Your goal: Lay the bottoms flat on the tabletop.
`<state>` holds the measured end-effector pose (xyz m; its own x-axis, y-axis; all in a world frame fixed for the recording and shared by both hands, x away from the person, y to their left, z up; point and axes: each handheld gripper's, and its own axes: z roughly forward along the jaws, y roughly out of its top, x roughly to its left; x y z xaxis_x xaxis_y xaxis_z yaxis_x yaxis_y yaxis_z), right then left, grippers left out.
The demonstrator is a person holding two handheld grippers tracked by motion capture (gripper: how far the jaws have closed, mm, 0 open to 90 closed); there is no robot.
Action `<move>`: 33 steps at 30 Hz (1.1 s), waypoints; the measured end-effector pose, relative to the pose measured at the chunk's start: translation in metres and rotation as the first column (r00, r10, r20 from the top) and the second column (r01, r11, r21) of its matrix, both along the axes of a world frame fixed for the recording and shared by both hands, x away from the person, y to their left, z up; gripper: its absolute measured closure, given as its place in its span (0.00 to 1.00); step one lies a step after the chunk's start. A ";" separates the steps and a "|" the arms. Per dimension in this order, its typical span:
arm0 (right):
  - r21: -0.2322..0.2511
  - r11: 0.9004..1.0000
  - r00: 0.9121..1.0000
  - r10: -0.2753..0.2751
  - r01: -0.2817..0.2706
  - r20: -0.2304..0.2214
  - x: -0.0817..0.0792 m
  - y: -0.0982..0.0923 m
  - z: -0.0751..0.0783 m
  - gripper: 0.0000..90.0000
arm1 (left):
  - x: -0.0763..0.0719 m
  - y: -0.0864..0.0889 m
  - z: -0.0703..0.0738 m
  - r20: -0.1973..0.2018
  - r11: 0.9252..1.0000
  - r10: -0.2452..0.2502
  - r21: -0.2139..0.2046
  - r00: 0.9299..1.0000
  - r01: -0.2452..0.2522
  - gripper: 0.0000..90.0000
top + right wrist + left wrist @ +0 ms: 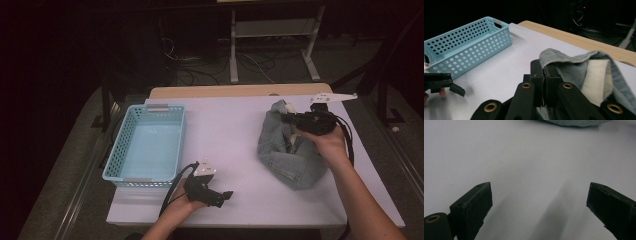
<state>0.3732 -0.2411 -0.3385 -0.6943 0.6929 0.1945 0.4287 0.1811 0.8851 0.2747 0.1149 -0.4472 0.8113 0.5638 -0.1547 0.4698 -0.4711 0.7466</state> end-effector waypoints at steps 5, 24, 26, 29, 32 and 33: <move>-0.029 0.999 1.000 -0.014 0.014 -0.013 -0.001 0.001 -0.010 0.74 | -0.001 0.002 0.001 0.002 1.000 0.003 -0.006 1.000 -0.003 0.07; -0.143 0.989 0.990 0.009 -0.029 -0.138 -0.018 -0.020 -0.050 0.74 | -0.001 0.003 0.002 0.004 1.000 0.003 -0.011 1.000 -0.003 0.07; -0.172 0.984 0.991 0.015 -0.038 -0.136 -0.018 -0.017 -0.053 0.75 | -0.001 0.003 0.002 0.004 1.000 0.002 -0.011 1.000 -0.002 0.07; -0.186 0.982 0.992 0.007 -0.031 -0.127 -0.018 -0.015 -0.054 0.80 | -0.001 0.002 0.002 0.003 1.000 -0.002 -0.009 1.000 0.003 0.07; -0.189 0.982 0.993 0.005 -0.028 -0.118 -0.016 -0.015 -0.054 0.87 | -0.001 0.001 0.002 0.004 1.000 -0.007 -0.005 1.000 0.007 0.07; -0.187 0.982 0.993 0.004 -0.025 -0.115 -0.016 -0.015 -0.054 0.91 | -0.001 0.001 0.002 0.004 1.000 -0.007 -0.005 1.000 0.007 0.07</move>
<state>0.3574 -0.2559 -0.3924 -0.6856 0.7144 0.1399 0.5202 0.3463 0.7807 0.2733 0.1160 -0.4454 0.8158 0.5573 -0.1546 0.4636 -0.4703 0.7509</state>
